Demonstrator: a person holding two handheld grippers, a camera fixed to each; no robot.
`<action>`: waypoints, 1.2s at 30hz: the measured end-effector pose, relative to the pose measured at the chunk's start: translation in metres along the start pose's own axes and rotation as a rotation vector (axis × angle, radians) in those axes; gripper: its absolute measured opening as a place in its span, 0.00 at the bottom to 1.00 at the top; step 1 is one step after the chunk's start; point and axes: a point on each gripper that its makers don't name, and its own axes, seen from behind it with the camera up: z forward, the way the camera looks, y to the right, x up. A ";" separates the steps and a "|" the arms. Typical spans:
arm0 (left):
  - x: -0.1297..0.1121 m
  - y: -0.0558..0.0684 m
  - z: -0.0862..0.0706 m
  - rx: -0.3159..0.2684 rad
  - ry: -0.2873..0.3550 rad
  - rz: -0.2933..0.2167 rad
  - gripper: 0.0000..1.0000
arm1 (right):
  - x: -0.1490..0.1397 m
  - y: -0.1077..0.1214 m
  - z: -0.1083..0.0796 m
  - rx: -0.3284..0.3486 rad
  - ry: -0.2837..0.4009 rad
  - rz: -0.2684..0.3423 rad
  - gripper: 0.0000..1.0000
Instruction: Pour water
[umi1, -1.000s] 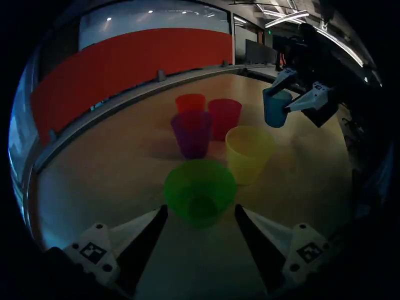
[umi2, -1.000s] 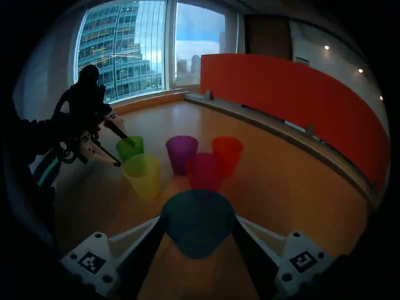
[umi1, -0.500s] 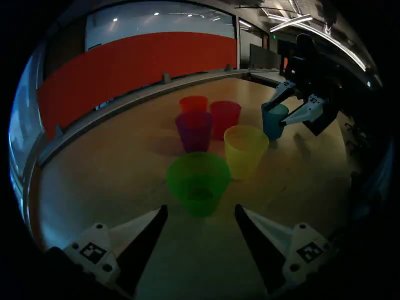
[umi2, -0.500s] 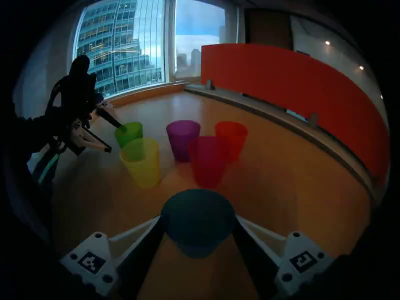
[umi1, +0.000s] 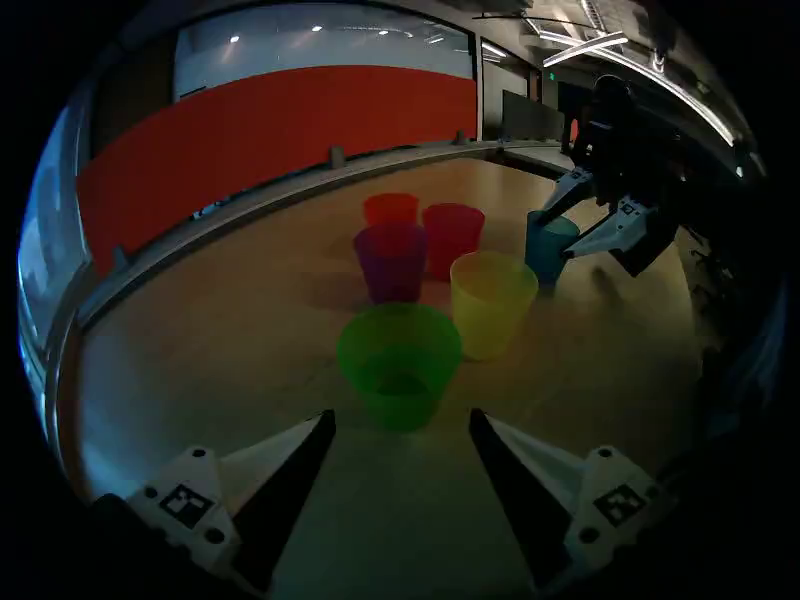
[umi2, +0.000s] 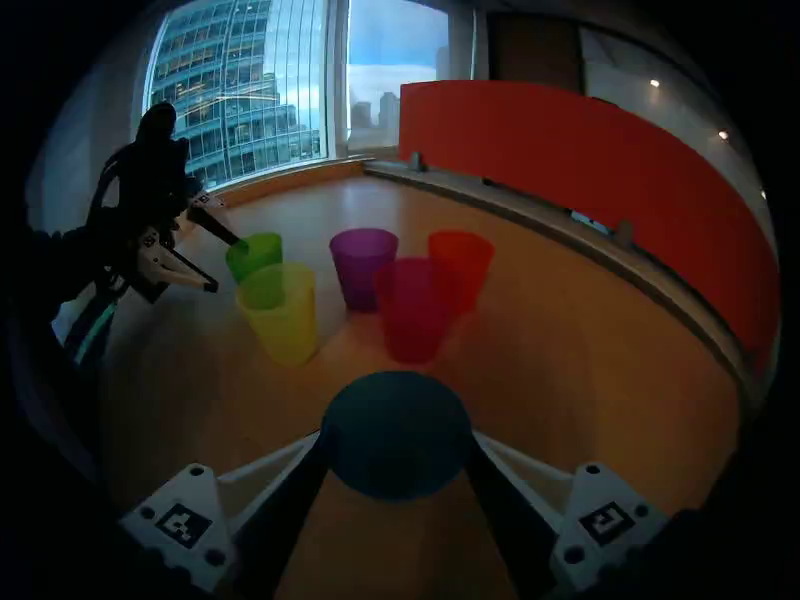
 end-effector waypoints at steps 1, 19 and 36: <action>0.000 0.000 0.000 -0.001 0.001 -0.001 1.00 | 0.000 0.000 0.000 -0.001 -0.001 0.000 0.93; -0.004 -0.004 -0.017 0.032 0.022 -0.033 1.00 | -0.009 0.000 -0.021 -0.038 -0.003 0.007 1.00; 0.003 -0.007 -0.054 0.133 0.125 -0.092 1.00 | -0.021 -0.001 -0.066 -0.119 0.047 0.030 1.00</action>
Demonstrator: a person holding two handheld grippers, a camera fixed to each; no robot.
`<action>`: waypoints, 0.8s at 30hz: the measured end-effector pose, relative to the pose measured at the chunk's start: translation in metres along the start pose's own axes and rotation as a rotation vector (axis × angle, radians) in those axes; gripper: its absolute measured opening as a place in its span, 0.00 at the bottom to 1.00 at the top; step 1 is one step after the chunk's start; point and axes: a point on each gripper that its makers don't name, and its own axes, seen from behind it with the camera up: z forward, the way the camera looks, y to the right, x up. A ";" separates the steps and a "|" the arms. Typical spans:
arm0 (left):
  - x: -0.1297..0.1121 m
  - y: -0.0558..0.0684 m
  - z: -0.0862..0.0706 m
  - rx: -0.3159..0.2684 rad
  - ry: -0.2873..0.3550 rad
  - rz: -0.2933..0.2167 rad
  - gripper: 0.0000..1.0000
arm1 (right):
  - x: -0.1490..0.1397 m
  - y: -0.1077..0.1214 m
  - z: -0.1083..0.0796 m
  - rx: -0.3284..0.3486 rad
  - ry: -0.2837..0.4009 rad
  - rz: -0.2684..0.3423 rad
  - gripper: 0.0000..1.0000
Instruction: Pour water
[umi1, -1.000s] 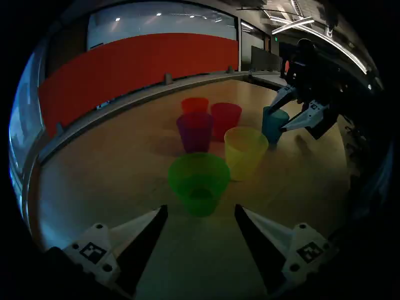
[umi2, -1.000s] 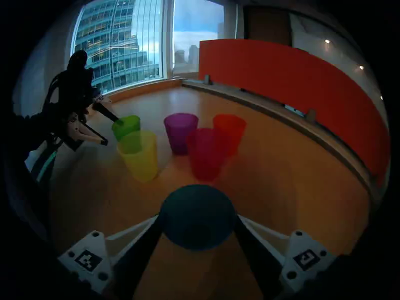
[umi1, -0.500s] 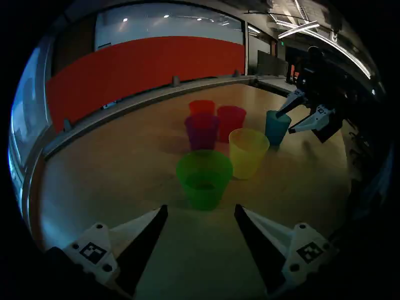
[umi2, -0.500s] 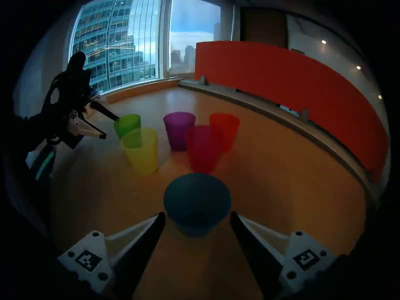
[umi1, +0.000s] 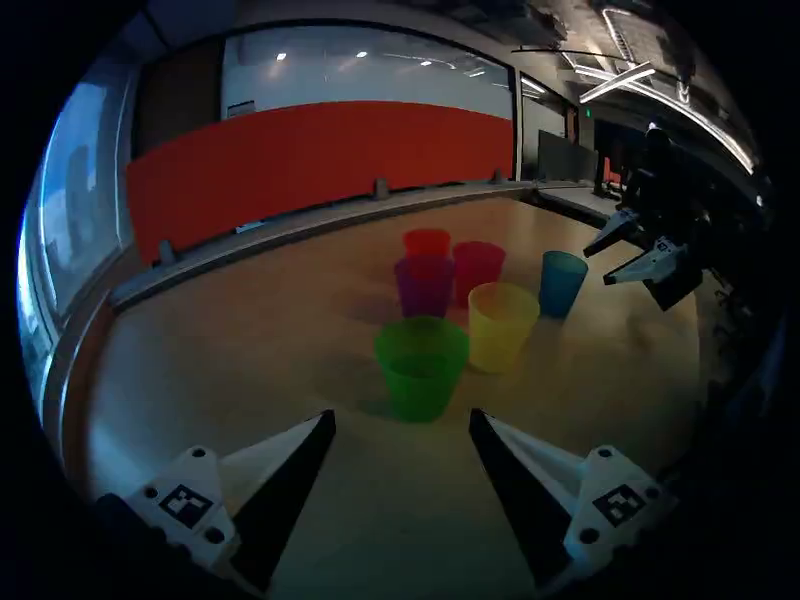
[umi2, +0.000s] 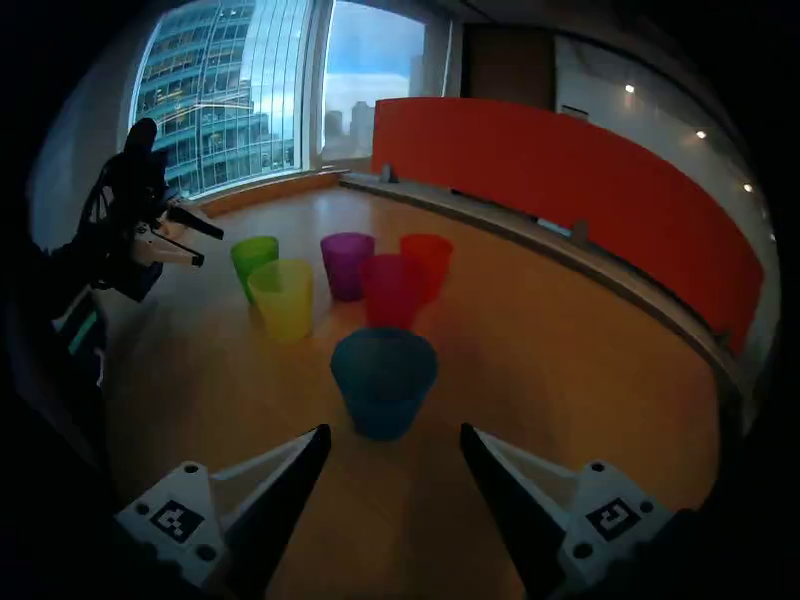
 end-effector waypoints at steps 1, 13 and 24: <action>0.001 -0.001 -0.002 0.010 0.009 -0.003 1.00 | 0.001 0.001 -0.002 -0.008 0.008 0.004 1.00; 0.027 -0.020 -0.018 0.135 0.133 -0.027 1.00 | 0.021 0.018 -0.026 -0.123 0.122 0.065 1.00; 0.063 -0.042 -0.037 0.258 0.273 -0.064 1.00 | 0.054 0.048 -0.049 -0.265 0.272 0.128 1.00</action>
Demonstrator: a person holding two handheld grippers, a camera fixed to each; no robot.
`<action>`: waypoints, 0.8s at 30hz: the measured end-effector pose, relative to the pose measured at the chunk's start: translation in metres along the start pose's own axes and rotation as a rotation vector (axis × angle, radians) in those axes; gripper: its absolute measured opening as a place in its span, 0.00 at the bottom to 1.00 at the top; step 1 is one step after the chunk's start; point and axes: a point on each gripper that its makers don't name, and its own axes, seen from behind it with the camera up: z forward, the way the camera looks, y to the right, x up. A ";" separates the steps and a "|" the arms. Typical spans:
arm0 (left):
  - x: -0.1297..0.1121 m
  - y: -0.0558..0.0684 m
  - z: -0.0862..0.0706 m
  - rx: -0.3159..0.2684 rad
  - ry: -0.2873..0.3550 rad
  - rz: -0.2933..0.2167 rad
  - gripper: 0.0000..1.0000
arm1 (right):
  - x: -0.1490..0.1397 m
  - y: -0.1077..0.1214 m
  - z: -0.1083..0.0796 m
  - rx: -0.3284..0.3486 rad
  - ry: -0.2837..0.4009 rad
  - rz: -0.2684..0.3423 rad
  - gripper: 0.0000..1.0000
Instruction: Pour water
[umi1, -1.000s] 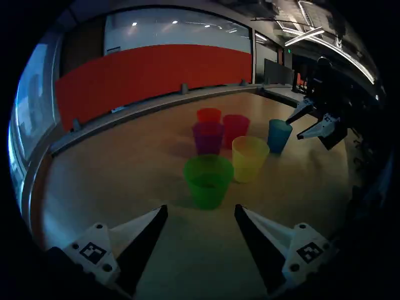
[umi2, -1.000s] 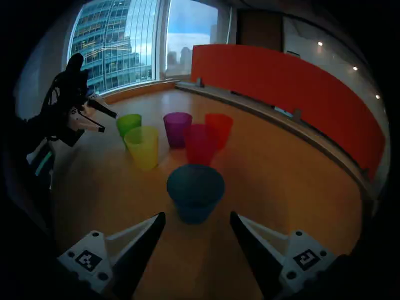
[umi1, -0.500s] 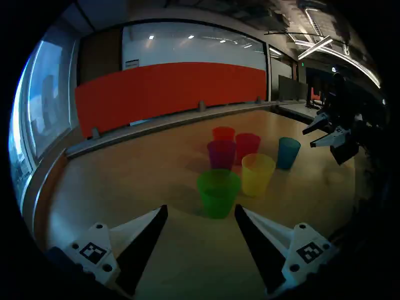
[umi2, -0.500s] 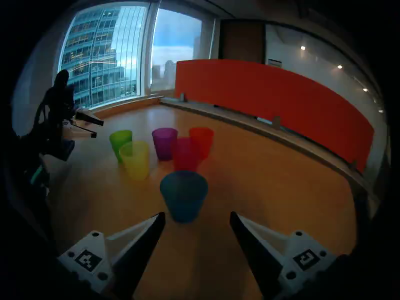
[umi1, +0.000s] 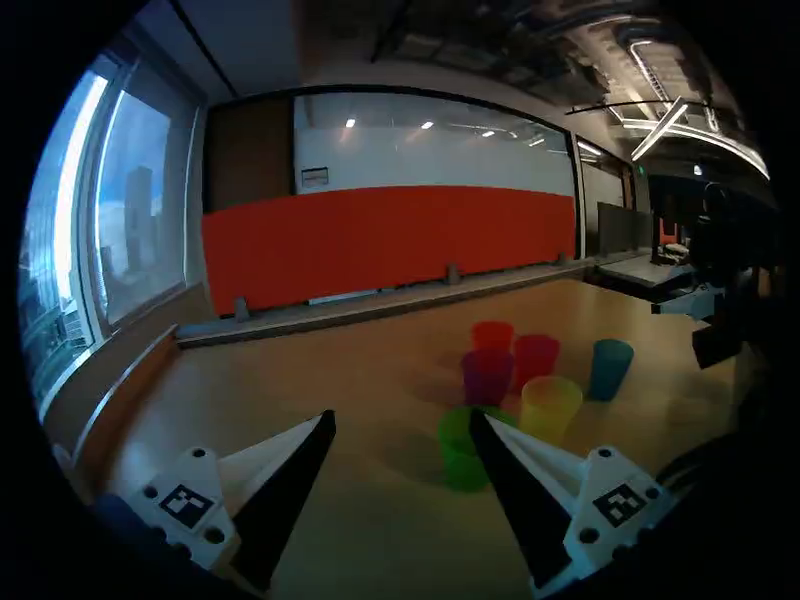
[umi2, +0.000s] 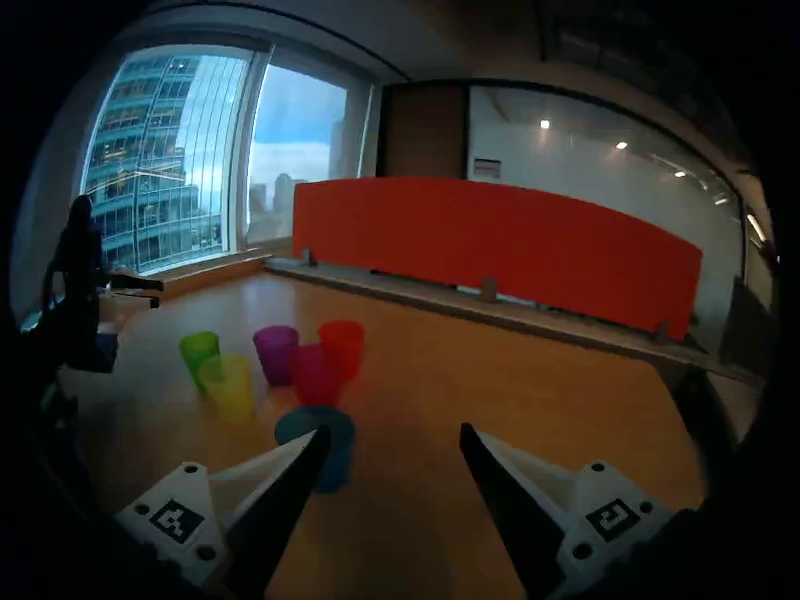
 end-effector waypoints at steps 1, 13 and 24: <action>0.003 -0.002 -0.001 0.010 0.012 -0.004 1.00 | 0.003 0.004 -0.001 -0.017 0.015 0.005 1.00; 0.036 -0.020 -0.004 0.126 0.131 -0.040 1.00 | 0.045 0.046 -0.012 -0.224 0.186 0.040 1.00; 0.051 -0.030 -0.006 0.211 0.193 -0.049 1.00 | 0.068 0.073 -0.032 -0.384 0.317 0.080 1.00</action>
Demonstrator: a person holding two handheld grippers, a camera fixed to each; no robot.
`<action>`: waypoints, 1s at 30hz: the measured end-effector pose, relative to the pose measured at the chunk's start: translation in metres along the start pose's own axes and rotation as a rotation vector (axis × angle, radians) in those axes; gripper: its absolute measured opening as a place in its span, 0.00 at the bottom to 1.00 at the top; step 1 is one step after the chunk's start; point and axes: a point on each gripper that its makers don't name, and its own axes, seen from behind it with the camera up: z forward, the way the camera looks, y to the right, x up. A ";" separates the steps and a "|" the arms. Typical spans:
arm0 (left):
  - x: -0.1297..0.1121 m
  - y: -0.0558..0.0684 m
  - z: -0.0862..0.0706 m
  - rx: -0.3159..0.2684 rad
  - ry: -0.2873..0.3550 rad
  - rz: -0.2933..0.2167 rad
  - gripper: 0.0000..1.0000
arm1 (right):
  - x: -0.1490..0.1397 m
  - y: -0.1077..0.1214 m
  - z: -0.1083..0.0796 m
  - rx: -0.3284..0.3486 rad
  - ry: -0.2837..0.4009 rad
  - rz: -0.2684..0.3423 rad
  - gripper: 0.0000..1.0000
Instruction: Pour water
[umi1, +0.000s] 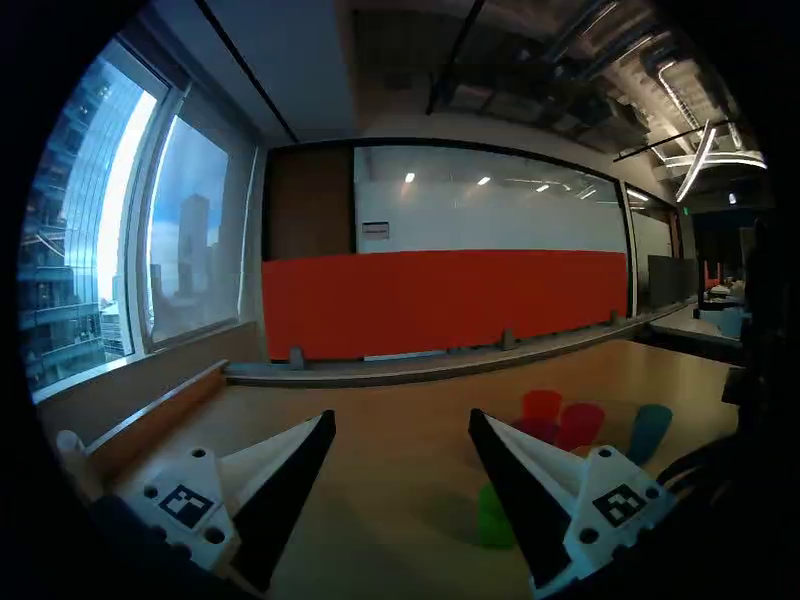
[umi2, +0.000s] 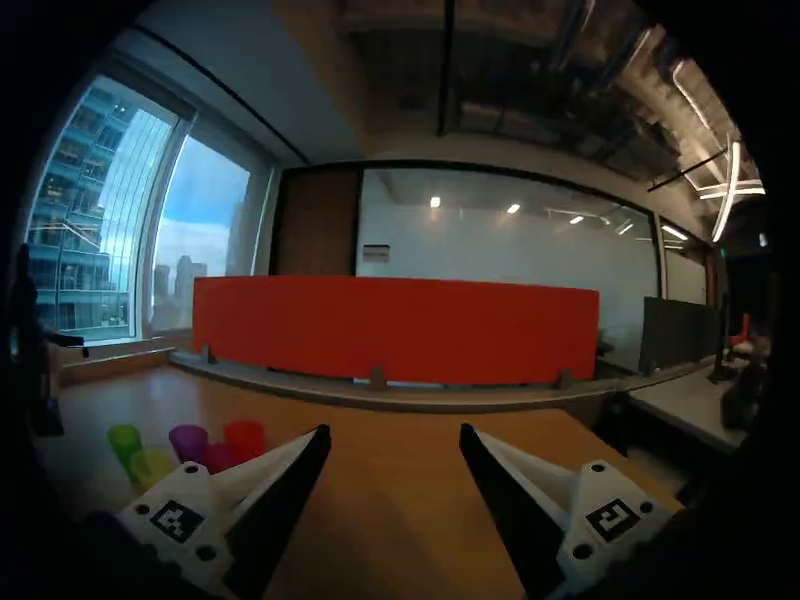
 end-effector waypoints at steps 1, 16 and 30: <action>0.001 -0.001 0.000 0.006 0.003 0.003 1.00 | 0.003 0.002 -0.001 -0.012 0.011 0.000 1.00; 0.019 -0.005 0.002 0.039 0.060 0.005 1.00 | 0.027 0.014 -0.007 -0.094 0.087 0.020 1.00; 0.008 -0.014 0.001 0.098 0.084 0.044 1.00 | 0.016 -0.001 -0.004 -0.095 0.063 -0.009 1.00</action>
